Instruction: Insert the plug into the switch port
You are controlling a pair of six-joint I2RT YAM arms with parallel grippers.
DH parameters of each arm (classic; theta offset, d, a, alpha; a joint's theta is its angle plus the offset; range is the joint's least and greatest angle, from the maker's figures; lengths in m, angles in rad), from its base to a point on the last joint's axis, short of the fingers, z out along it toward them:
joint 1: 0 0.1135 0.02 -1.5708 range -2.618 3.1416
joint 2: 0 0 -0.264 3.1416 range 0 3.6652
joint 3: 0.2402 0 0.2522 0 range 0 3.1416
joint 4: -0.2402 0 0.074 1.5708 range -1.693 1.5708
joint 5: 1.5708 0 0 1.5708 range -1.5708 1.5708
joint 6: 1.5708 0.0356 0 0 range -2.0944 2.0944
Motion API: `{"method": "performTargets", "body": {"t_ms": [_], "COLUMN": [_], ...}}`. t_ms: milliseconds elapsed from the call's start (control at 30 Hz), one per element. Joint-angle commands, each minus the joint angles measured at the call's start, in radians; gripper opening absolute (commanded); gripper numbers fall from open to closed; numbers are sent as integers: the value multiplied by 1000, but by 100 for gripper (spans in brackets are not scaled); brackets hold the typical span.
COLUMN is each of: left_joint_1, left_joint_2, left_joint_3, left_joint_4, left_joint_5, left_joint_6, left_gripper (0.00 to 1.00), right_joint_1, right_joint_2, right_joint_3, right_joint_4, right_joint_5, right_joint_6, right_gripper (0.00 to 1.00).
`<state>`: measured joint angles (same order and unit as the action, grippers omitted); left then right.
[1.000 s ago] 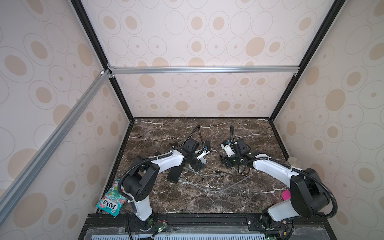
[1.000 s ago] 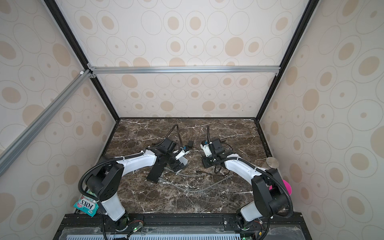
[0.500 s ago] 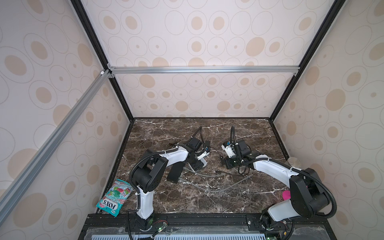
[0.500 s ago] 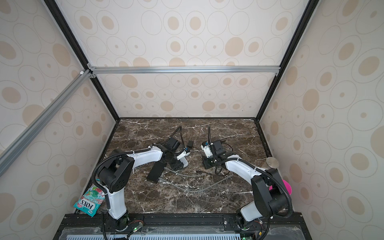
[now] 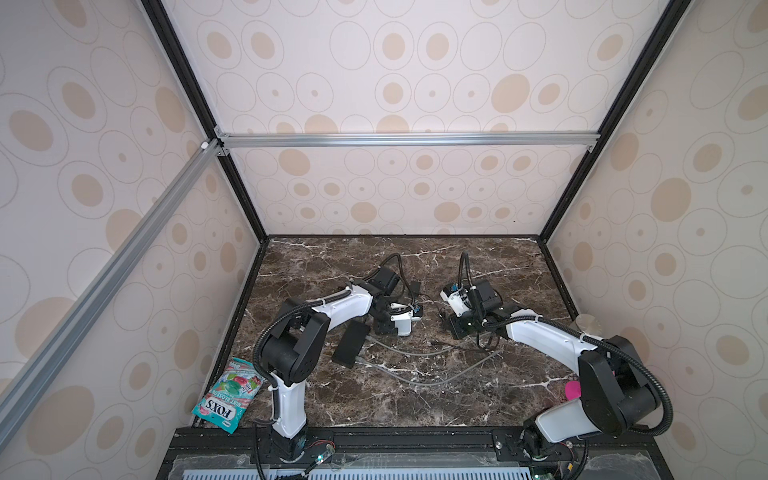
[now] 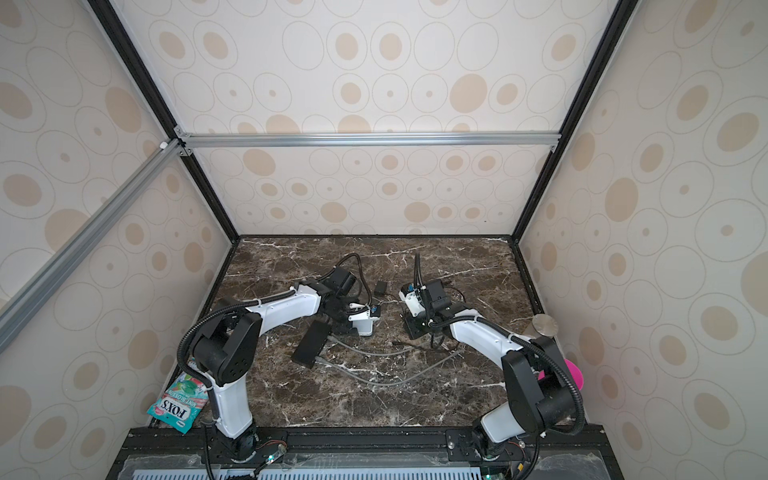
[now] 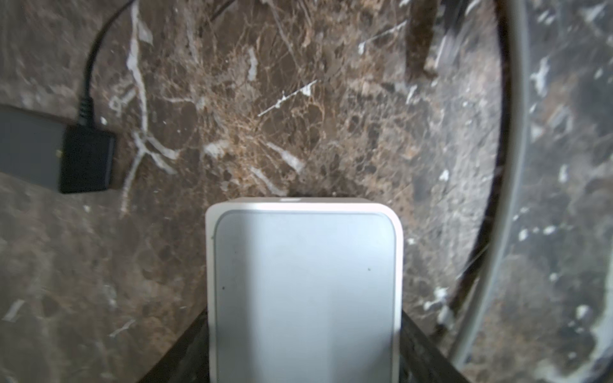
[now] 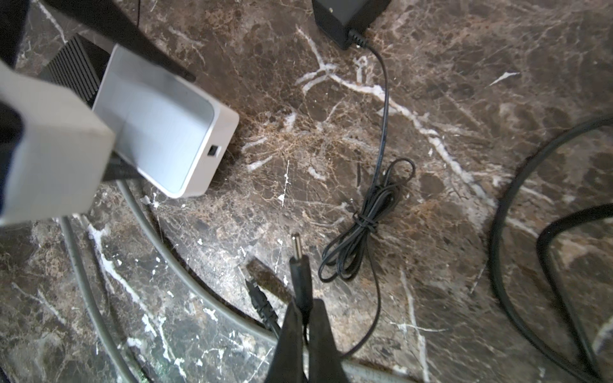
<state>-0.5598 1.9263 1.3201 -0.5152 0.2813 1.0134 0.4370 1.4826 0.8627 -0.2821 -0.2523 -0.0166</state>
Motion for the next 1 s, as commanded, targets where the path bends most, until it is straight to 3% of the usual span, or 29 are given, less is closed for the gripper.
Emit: {"method": "performTargets", "body": {"t_ms": [0,133,333,467,533,633,800,867,967], "left_joint_1": [48,51,54,55,57,64,96,118,168], "left_joint_2": [71,93,111,85,71,24,-140,-244,-355], "left_joint_3": [88,94,123,93,83,41,-52,-128,-222], "left_joint_4": [-72,-100,-142,-99,-82,-14,305,521,788], "left_joint_5": [-7,47,67,114,121,157,370,396,301], "left_joint_6": [309,493,585,609,614,586,127,-204,-722], "left_gripper": [63,63,67,78,98,98,98,99,98], "right_joint_1": [-4,-3,-3,-2,-2,-1,16,28,34], "right_joint_2": [-21,-15,6,20,29,39,65,82,95], "right_joint_3": [-13,-15,-2,9,16,24,66,94,119], "right_joint_4": [-1,0,0,-14,-27,-48,-100,-128,-144], "right_joint_5": [-20,-28,-39,-42,-40,-35,-19,-19,-16], "right_joint_6": [-32,-29,-32,-34,-32,-33,-50,-64,-71], "right_gripper": [0,0,0,0,0,0,0,0,0]}}
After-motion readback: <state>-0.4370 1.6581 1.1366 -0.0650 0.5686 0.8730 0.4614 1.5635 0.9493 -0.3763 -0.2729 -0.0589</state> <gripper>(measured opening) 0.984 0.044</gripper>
